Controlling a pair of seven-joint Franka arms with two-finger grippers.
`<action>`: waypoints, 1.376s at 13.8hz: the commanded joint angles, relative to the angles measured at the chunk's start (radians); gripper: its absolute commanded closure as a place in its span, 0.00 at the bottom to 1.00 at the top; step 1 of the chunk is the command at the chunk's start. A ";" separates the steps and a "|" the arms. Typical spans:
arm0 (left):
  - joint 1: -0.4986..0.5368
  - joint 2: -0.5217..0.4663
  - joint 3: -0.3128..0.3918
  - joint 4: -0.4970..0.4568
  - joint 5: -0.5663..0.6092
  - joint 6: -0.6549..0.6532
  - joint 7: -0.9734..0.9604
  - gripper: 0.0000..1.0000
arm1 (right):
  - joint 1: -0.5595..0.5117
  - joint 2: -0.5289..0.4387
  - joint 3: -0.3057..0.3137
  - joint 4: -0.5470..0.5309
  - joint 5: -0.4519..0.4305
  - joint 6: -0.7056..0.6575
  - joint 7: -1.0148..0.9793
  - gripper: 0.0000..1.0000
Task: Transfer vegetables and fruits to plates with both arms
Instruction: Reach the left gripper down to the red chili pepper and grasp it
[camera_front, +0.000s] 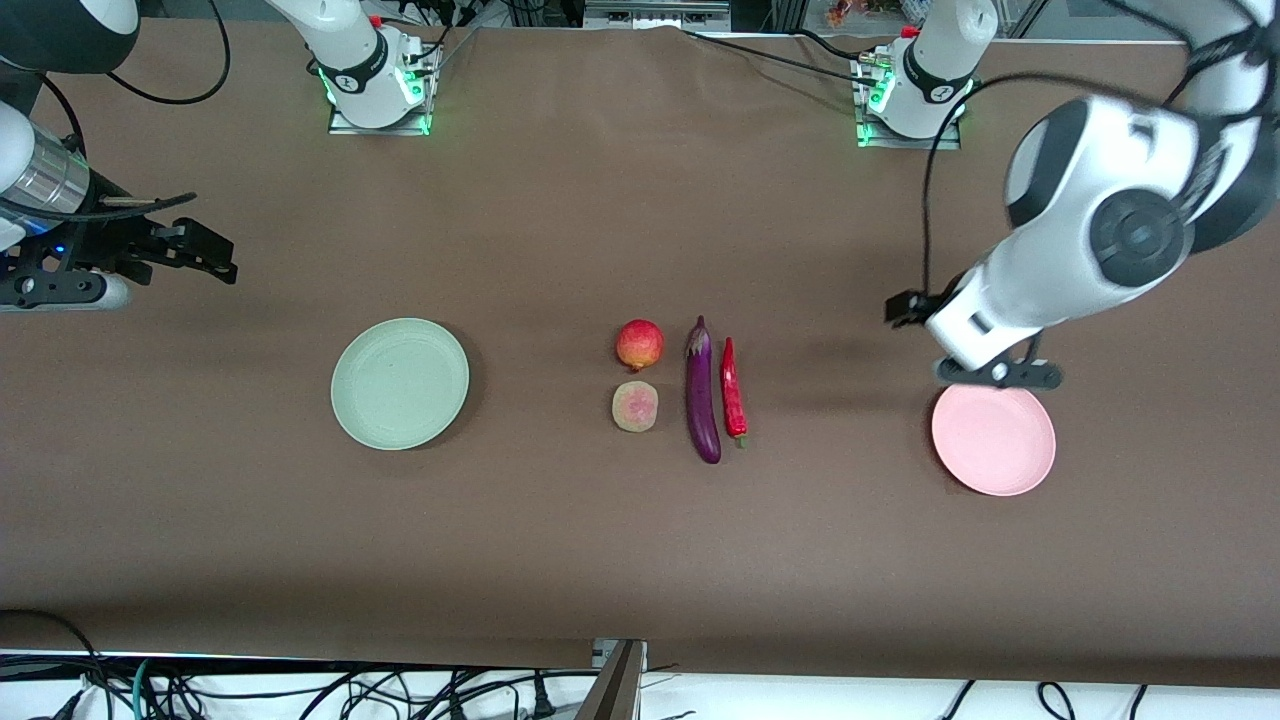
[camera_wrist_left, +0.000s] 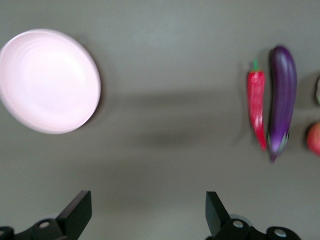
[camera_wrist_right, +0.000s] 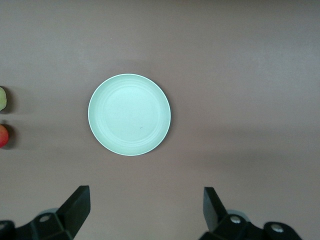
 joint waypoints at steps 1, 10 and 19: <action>-0.080 0.141 0.007 0.068 -0.013 0.116 -0.085 0.00 | -0.003 0.004 0.007 0.017 -0.006 -0.004 -0.002 0.00; -0.218 0.396 0.007 0.057 -0.061 0.488 -0.113 0.00 | -0.002 0.004 0.011 0.023 -0.006 -0.004 -0.002 0.00; -0.264 0.468 0.008 0.051 -0.058 0.567 -0.112 0.30 | -0.003 0.005 0.010 0.025 -0.004 -0.004 -0.002 0.00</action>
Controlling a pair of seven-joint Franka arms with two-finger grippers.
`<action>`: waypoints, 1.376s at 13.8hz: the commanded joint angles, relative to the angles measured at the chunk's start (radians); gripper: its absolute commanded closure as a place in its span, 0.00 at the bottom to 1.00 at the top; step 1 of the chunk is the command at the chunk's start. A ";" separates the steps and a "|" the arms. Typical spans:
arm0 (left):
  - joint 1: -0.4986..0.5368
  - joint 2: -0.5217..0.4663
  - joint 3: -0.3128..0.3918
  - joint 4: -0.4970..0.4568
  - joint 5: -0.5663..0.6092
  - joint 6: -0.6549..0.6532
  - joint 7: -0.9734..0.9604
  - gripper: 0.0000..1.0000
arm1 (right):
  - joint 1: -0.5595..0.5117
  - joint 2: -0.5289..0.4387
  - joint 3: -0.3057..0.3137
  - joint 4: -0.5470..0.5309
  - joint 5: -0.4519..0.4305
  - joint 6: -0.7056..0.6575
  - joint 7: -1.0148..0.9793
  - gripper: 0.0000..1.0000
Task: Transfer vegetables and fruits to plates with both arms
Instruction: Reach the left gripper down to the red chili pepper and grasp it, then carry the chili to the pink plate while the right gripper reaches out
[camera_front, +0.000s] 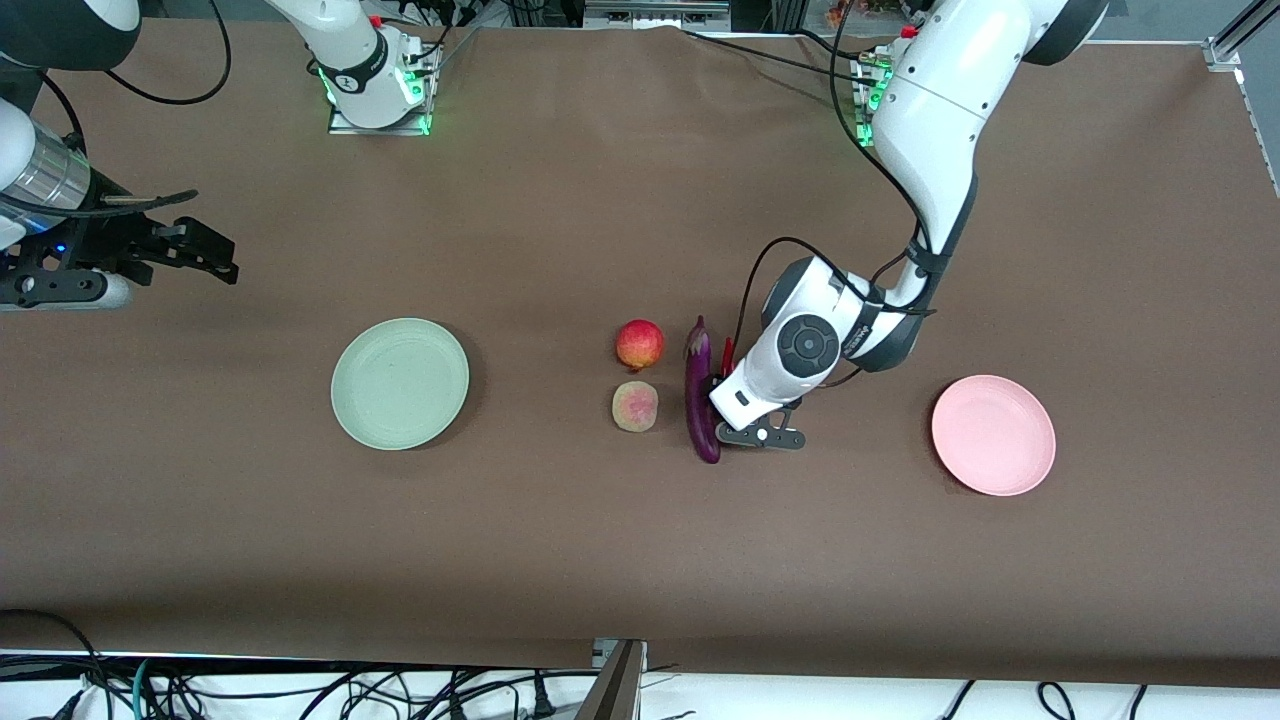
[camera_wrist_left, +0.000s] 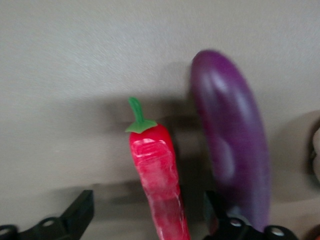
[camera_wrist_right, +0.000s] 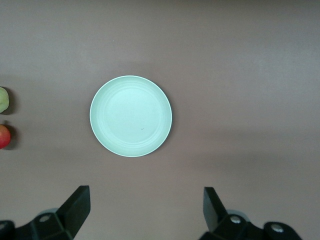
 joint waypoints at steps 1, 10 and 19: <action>-0.017 0.014 0.011 0.027 -0.005 0.001 0.008 0.53 | -0.004 0.005 0.005 0.018 -0.004 -0.007 -0.002 0.00; 0.082 -0.144 0.021 0.037 -0.001 -0.192 0.011 0.98 | -0.004 0.005 0.005 0.019 -0.004 -0.007 -0.002 0.00; 0.456 -0.216 0.025 0.026 0.097 -0.401 0.614 0.96 | 0.056 0.057 0.010 0.030 0.002 0.058 -0.014 0.00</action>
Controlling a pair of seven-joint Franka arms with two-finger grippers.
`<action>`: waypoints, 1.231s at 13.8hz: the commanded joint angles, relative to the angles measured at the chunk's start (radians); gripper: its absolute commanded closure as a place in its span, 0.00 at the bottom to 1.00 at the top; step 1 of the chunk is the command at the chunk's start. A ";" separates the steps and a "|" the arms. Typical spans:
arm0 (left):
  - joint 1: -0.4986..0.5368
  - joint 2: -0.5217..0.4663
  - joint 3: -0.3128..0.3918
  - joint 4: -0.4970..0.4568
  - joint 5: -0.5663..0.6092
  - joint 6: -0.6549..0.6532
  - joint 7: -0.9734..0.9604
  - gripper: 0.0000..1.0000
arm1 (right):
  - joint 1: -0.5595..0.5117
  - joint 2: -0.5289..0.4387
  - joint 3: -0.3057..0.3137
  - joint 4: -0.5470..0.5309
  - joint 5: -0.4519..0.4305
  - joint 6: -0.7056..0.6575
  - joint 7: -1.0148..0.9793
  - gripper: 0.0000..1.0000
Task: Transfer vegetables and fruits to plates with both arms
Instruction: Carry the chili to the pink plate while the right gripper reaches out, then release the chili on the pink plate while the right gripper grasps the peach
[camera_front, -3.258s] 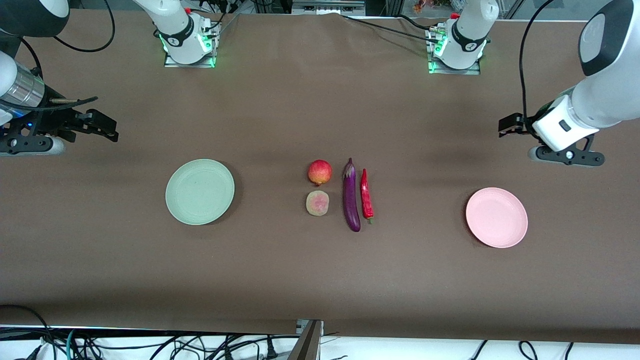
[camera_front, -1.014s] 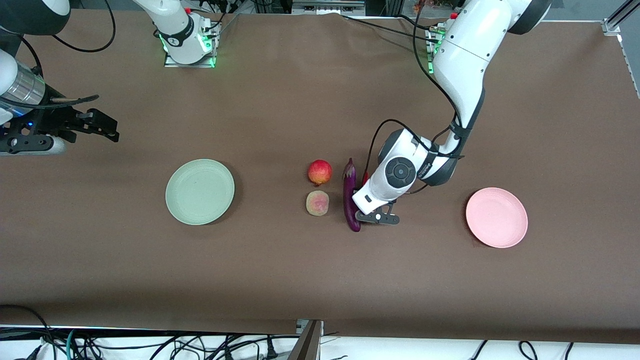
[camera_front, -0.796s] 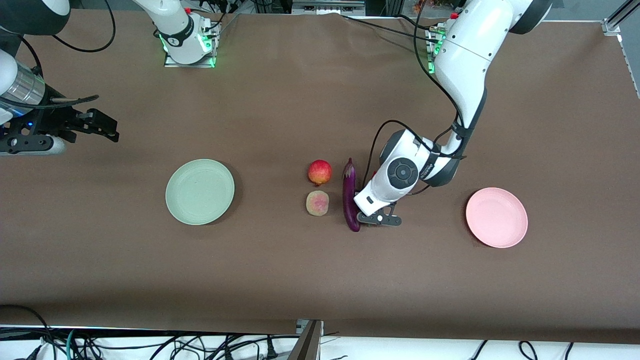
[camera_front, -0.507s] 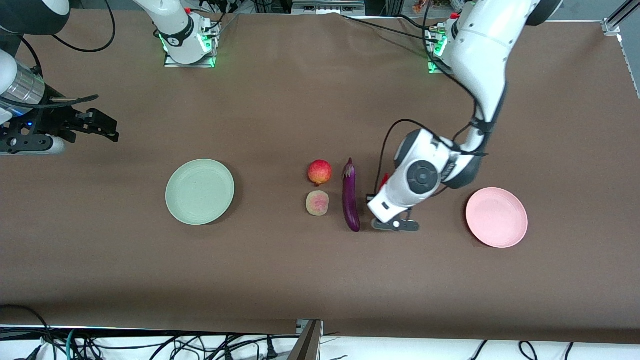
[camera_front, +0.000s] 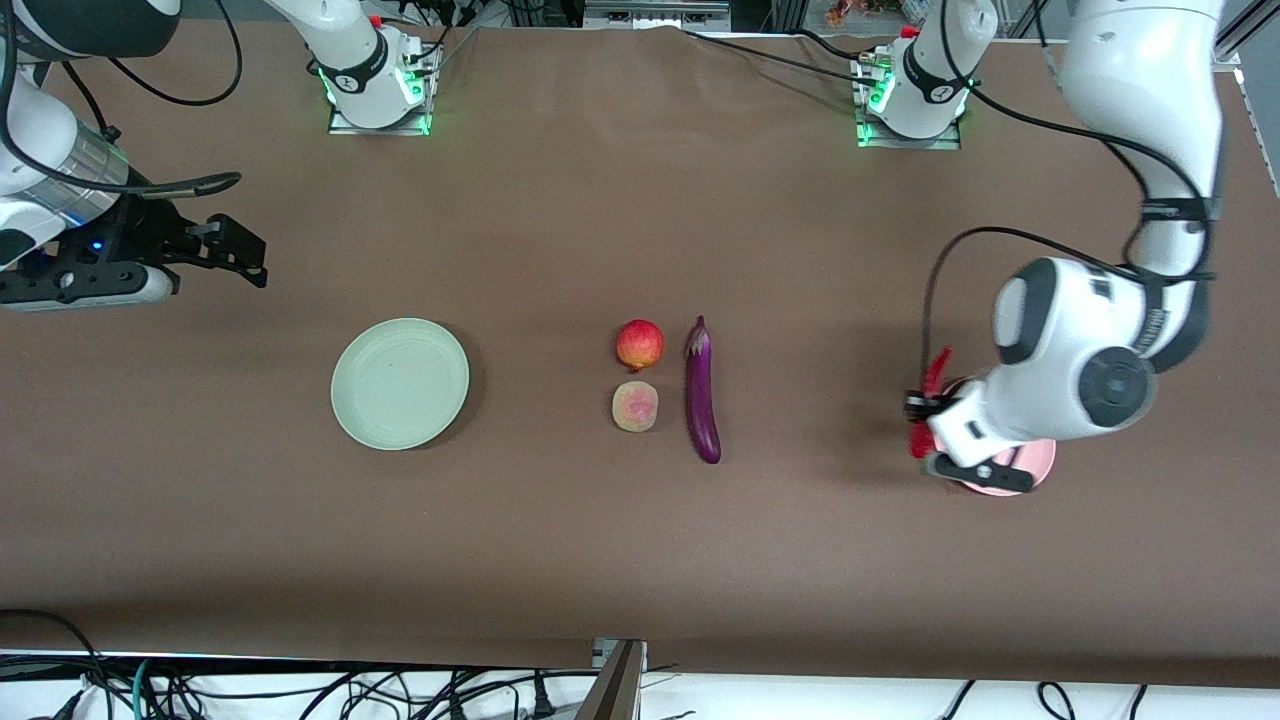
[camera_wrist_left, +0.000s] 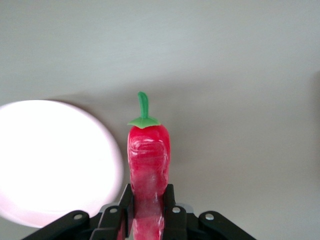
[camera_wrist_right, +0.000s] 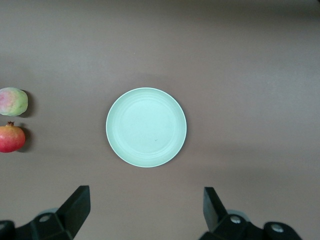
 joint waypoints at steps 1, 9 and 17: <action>0.071 0.025 -0.017 -0.018 0.083 0.000 0.103 0.96 | 0.000 0.073 0.001 0.031 0.003 0.007 -0.019 0.00; 0.119 0.136 -0.017 -0.025 0.184 0.117 0.113 0.15 | 0.140 0.287 0.001 0.034 0.005 0.052 0.002 0.00; 0.094 0.045 -0.060 -0.005 0.178 0.056 0.096 0.00 | 0.419 0.550 0.001 0.167 0.117 0.410 0.572 0.00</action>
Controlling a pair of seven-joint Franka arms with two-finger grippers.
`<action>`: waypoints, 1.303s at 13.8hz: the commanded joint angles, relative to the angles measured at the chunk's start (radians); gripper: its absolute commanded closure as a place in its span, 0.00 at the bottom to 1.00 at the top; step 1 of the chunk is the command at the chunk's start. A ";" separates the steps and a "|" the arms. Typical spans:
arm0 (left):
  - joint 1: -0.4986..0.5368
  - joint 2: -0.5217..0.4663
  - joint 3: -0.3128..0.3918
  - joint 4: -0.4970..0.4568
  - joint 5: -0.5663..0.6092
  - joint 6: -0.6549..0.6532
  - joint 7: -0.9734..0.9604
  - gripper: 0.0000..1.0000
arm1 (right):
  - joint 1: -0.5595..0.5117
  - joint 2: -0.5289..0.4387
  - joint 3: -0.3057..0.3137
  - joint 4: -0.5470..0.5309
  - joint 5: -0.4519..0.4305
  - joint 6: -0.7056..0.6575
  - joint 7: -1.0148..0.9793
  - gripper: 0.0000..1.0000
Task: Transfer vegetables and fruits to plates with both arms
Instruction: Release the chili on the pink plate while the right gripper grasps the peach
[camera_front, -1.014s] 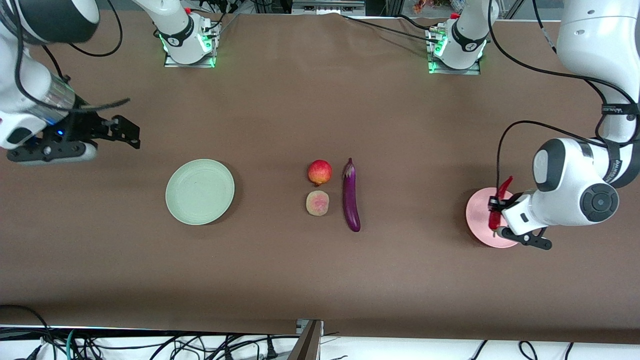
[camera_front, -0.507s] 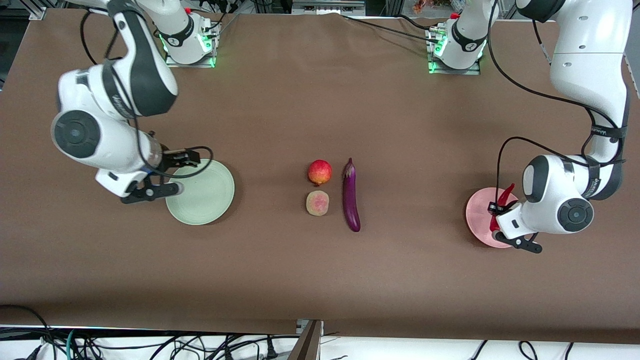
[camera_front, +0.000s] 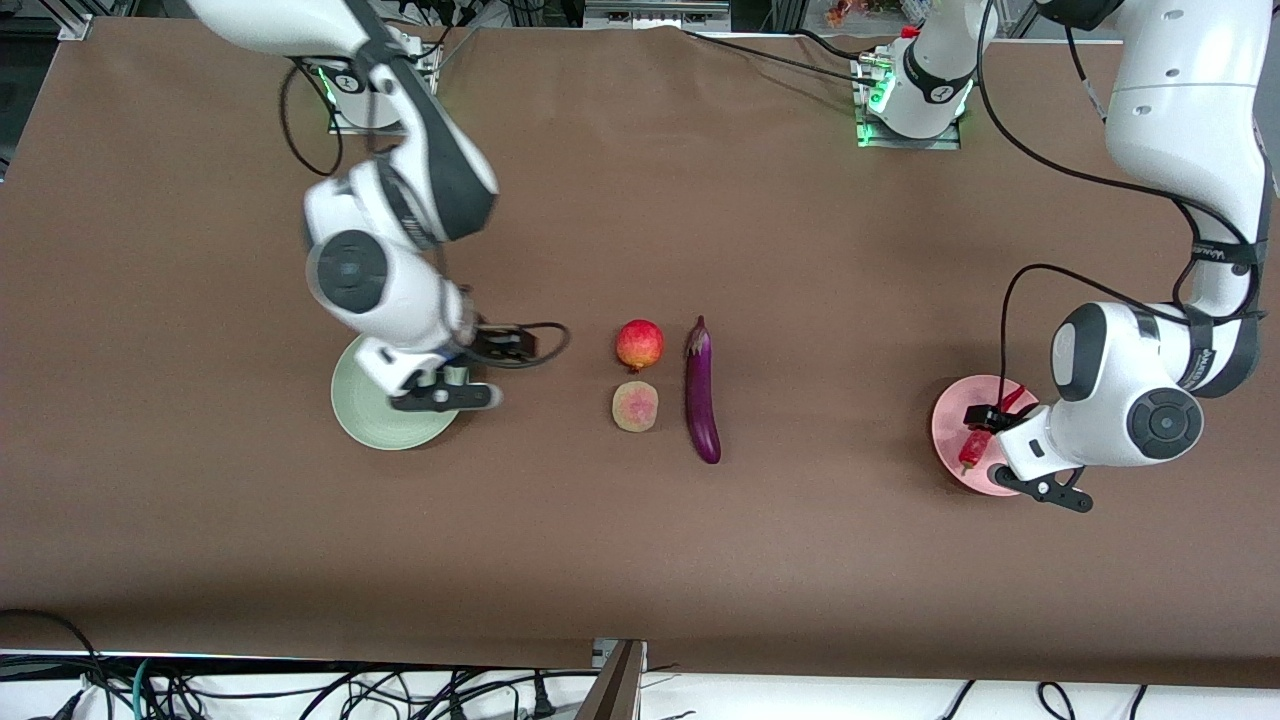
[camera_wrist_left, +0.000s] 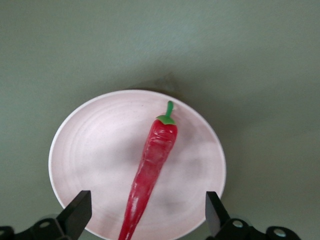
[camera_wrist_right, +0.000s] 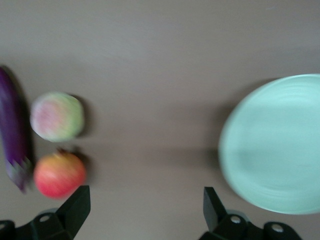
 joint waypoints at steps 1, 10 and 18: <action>-0.016 -0.043 -0.048 -0.003 0.015 -0.024 -0.012 0.00 | 0.097 0.164 -0.009 0.189 0.004 0.053 0.210 0.00; -0.051 -0.049 -0.083 0.018 0.015 -0.025 -0.097 0.00 | 0.144 0.316 -0.010 0.250 -0.004 0.321 0.266 0.00; -0.048 -0.048 -0.082 0.026 0.013 -0.025 -0.097 0.00 | 0.185 0.379 -0.018 0.242 -0.057 0.389 0.310 0.00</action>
